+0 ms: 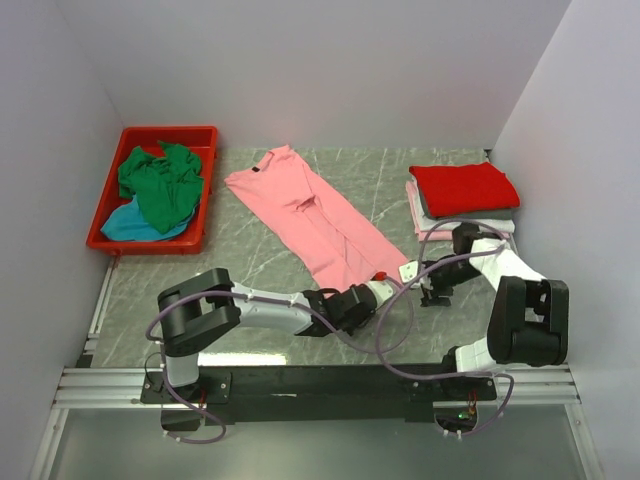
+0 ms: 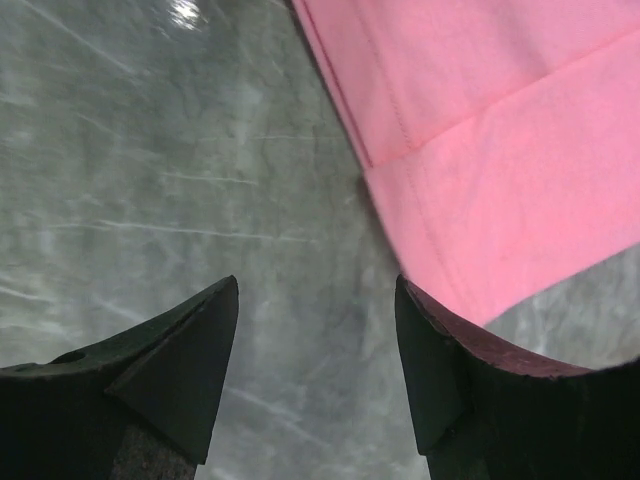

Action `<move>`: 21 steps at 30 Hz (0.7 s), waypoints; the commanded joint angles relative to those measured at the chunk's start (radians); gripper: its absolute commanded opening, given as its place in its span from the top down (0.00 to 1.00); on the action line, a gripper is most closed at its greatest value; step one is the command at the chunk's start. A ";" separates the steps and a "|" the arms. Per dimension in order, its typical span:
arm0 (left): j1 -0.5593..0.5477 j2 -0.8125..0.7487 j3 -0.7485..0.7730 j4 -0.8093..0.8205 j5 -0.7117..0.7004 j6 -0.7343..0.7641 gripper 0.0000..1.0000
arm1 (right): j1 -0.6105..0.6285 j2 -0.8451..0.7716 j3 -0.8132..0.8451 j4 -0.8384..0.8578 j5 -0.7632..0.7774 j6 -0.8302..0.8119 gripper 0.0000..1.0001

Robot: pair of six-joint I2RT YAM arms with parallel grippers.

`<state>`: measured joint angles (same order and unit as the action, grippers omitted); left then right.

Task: Fold and stack the t-shirts
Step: Fold the tshirt

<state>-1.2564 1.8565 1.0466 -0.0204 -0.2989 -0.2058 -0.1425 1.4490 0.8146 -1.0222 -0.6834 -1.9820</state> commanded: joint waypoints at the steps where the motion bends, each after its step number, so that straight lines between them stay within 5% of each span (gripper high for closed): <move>1: -0.009 -0.037 -0.059 -0.009 0.124 -0.049 1.00 | 0.063 -0.038 -0.028 0.239 0.076 0.011 0.30; 10: -0.017 -0.095 -0.120 0.042 0.191 -0.084 1.00 | 0.173 -0.018 -0.083 0.367 0.128 0.046 0.30; 16: -0.017 -0.128 -0.146 0.062 0.198 -0.102 0.99 | 0.222 0.019 -0.114 0.401 0.208 0.043 0.42; 21: -0.017 -0.155 -0.180 0.094 0.237 -0.118 1.00 | 0.238 0.002 -0.146 0.401 0.229 0.022 0.85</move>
<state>-1.2602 1.7409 0.8967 0.0532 -0.1261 -0.2920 0.0856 1.4502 0.7094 -0.6361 -0.5064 -1.9419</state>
